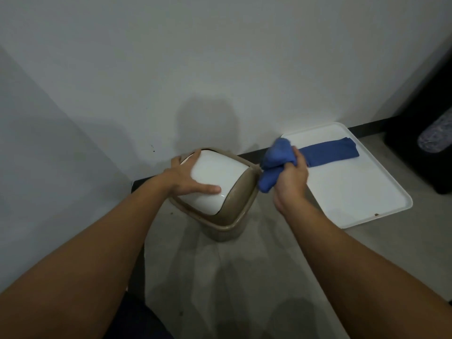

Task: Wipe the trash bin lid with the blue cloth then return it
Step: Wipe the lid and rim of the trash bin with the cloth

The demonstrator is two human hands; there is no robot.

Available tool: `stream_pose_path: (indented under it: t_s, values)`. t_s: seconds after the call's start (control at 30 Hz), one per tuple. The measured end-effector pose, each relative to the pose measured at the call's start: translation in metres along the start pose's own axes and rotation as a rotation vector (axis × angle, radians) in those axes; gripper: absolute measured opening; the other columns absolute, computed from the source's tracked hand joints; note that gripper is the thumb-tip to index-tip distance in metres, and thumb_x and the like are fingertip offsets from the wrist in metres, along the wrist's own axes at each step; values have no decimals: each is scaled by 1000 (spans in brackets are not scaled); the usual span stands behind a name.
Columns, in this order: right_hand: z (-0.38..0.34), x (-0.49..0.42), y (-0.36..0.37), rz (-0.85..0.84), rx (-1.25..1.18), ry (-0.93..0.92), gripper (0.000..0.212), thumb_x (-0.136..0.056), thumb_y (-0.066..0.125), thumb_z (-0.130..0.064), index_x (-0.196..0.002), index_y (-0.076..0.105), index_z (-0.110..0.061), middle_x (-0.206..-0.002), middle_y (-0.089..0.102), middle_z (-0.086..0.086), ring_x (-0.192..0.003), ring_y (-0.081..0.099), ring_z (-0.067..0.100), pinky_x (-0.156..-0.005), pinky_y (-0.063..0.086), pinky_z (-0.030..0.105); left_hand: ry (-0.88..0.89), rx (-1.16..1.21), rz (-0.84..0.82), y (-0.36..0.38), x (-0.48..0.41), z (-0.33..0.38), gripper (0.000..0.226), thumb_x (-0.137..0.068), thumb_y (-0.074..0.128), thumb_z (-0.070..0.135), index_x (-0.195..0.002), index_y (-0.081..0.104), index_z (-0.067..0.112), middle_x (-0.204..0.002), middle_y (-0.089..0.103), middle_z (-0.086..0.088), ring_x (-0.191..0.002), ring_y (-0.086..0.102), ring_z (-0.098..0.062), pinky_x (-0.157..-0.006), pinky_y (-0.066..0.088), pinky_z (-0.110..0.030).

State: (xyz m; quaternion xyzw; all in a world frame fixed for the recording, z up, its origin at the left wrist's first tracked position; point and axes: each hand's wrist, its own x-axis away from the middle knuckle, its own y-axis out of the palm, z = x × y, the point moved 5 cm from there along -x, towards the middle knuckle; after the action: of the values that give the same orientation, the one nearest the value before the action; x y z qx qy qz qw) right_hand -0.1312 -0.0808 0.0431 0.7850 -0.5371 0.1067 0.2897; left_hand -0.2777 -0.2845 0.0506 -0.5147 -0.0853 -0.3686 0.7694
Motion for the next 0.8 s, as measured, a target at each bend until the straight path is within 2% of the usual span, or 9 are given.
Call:
stream_pose_path:
  t_s: [0.1,0.27,0.43,0.53,0.6,0.63,0.7,0.73,0.8]
  values:
    - [38,11,7,-54,214,3,36,-96,34,-24,-129,48,-25,-108,59,10,-99,56,24,-93,44,38,0,-30,8,5,0,-3,144,-18,69,81,-140,-1,51,-150,3,-1,-136,20,-39,-110,27,-53]
    - [68,40,-6,-52,283,17,38,-95,32,-30,-131,43,-32,-107,65,9,-99,59,22,-99,43,42,-25,55,56,6,5,-1,142,-19,76,74,-139,4,51,-148,6,1,-134,23,-39,-108,32,-53]
    - [87,90,-18,-102,324,-17,39,-96,32,-27,-131,35,-43,-105,54,-13,-96,51,9,-94,40,35,-62,120,96,7,9,3,141,-18,79,71,-139,8,52,-147,8,-1,-133,26,-37,-106,35,-53]
    - [97,109,-26,-137,310,102,36,-96,36,-26,-130,39,-36,-122,53,-4,-110,52,20,-99,41,42,-76,154,105,8,10,8,144,-16,77,72,-141,10,48,-146,11,-5,-132,27,-38,-106,34,-53]
    - [99,108,-32,-120,116,290,29,-96,38,-23,-121,51,-25,-116,60,15,-110,55,31,-105,38,51,-95,180,124,11,12,11,145,-15,74,76,-141,10,45,-144,14,-7,-132,27,-38,-107,34,-53]
    - [95,105,-34,-113,1,354,27,-96,36,-22,-116,54,-21,-106,62,16,-103,58,32,-105,36,53,-114,201,139,13,13,14,142,-18,74,77,-142,10,45,-144,14,-7,-132,27,-38,-106,34,-53]
    - [77,85,-42,-52,-117,303,29,-97,34,-23,-95,63,-25,-82,64,7,-86,61,24,-103,39,52,-165,226,170,16,13,21,132,-32,72,78,-143,10,41,-147,15,-10,-132,28,-39,-104,36,-53]
    - [65,73,-45,-29,-87,236,31,-96,35,-26,-90,65,-28,-83,66,6,-86,62,22,-101,42,51,-190,238,175,17,14,25,126,-40,68,79,-144,11,37,-148,17,-12,-131,29,-40,-103,38,-54]
    - [49,53,-43,-32,42,148,29,-93,38,-36,-111,61,-32,-106,67,7,-101,60,24,-101,42,50,-222,308,148,21,14,34,111,-57,58,78,-146,16,26,-149,26,-14,-128,36,-40,-99,41,-55]
